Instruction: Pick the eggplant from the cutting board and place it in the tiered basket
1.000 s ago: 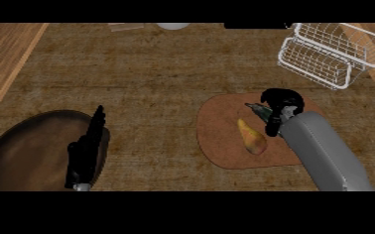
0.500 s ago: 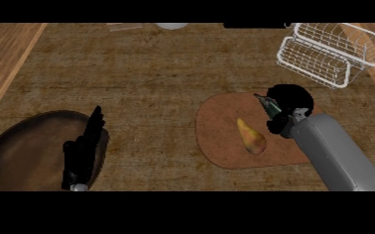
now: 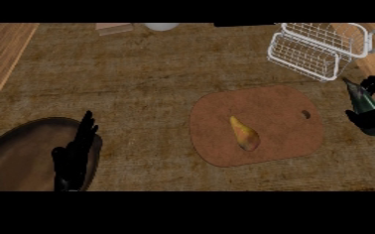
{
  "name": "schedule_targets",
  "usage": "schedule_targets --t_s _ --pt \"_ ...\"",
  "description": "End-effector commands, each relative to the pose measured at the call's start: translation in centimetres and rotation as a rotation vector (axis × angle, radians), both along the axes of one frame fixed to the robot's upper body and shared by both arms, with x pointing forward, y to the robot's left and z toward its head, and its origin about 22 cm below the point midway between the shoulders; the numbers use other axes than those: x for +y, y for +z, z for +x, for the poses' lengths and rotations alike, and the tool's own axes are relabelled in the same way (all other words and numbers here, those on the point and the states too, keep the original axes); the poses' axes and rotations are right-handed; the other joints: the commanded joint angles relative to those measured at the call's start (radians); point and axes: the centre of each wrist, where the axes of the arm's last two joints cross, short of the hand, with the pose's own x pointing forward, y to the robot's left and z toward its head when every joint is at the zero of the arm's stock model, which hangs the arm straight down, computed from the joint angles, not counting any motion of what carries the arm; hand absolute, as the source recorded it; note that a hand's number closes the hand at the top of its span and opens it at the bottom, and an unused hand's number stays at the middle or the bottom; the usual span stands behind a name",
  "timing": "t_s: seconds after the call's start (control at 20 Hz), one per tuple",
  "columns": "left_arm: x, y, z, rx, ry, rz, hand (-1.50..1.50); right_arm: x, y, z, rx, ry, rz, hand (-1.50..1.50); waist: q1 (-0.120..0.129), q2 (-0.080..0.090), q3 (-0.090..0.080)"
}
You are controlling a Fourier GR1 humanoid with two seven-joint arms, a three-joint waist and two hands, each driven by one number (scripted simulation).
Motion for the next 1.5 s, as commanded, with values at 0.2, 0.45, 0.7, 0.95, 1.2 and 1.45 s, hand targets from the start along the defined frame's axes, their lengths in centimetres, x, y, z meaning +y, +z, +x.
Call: schedule_targets --t_s 0.2,0.45,0.7,0.95,1.2,1.45 --pt "-0.6 -0.8 -0.7 0.051 0.0 -0.015 0.0 -6.2 9.4 -4.2 -0.441 -0.119 0.223 1.5 -0.004 -0.004 -0.007" --pt "-0.5 0.1 0.3 0.032 -0.013 -0.004 0.0 -6.8 16.7 -7.7 -0.559 -0.056 0.076 1.5 0.024 0.004 -0.007" --pt "-0.6 -0.9 0.0 0.042 -0.046 -0.007 0.0 -5.8 20.2 -8.6 -0.596 -0.088 0.081 1.5 0.05 0.01 -0.006" --pt "-1.1 -1.0 0.5 0.047 -0.047 0.004 0.0 -4.2 21.6 -6.9 -0.584 -0.136 0.085 1.5 0.06 0.013 -0.007" --pt "-3.5 -1.8 2.0 0.025 -0.062 -0.002 0.0 -3.1 22.8 -2.6 -0.595 -0.18 0.095 1.5 0.075 0.017 -0.007" --pt "-3.6 0.2 1.4 0.031 -0.063 -0.006 0.0 -2.3 22.8 0.6 -0.573 -0.175 0.109 1.5 0.081 0.016 -0.006"
